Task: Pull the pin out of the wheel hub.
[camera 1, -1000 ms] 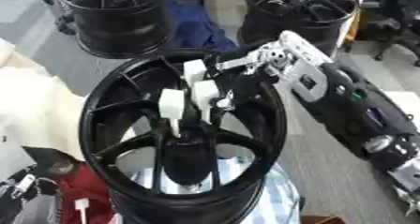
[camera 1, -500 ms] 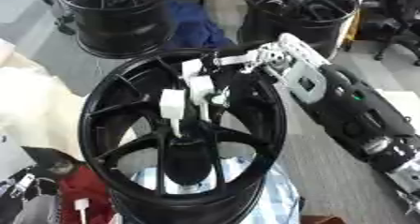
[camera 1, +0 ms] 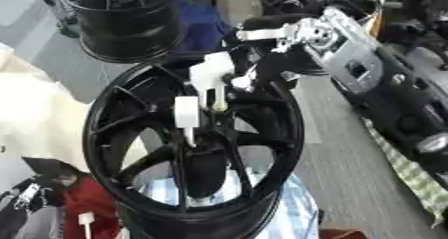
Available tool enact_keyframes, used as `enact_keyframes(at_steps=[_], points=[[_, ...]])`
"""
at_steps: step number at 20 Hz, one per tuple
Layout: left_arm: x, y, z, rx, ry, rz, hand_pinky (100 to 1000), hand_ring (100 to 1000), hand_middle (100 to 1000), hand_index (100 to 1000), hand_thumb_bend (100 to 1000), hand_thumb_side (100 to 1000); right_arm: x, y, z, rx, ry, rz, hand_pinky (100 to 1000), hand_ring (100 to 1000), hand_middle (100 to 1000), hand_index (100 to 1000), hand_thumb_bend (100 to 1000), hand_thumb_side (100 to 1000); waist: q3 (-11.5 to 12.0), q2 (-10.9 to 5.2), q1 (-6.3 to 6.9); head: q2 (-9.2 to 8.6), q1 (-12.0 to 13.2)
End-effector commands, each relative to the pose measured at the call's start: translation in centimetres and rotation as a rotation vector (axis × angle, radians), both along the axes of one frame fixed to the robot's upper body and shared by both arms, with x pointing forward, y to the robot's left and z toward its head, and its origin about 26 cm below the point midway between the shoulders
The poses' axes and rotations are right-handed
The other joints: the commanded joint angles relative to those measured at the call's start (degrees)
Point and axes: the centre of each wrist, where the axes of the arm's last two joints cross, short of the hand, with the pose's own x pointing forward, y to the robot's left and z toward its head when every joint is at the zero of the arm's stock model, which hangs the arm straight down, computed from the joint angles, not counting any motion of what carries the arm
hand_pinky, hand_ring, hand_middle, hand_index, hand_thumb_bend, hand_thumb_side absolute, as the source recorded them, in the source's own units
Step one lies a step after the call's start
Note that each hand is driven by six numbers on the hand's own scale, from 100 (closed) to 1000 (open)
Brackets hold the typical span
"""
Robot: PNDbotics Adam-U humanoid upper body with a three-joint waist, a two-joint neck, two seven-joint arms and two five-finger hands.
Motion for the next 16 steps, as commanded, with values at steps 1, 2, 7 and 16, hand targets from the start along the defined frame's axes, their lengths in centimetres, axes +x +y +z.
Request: enact_keyframes(at_steps=[1,2,7,16], points=[[0.0,1.2,0.8,0.027,-0.010,0.021,656,611,609,833,100,743,-2.0,-6.0,4.5,0.047,-0.132,-0.116,706,650,398,551,100,366,-1.0,-1.23,-0.22,-0.07,1.6],[-0.1,1.3,0.8,0.029,-0.008,0.027,656,612,609,833,100,743,-2.9,-7.9,4.9,0.060,-0.155,-0.162,703,650,399,556,100,361,-1.4,-1.34,-0.38,-0.07,2.0],[-0.5,1.9,1.1,0.032,-0.012,0.058,656,613,609,832,100,741,-7.6,-17.6,1.5,0.162,-0.221,-0.520,694,670,487,678,100,376,-3.2,-1.25,-1.03,-0.07,4.0],[-0.7,2.7,1.6,0.027,-0.027,0.101,655,613,608,832,100,743,-13.9,-26.4,-18.8,0.429,-0.129,-1.261,684,770,871,947,112,615,-4.7,-0.61,-1.59,-0.07,5.4]])
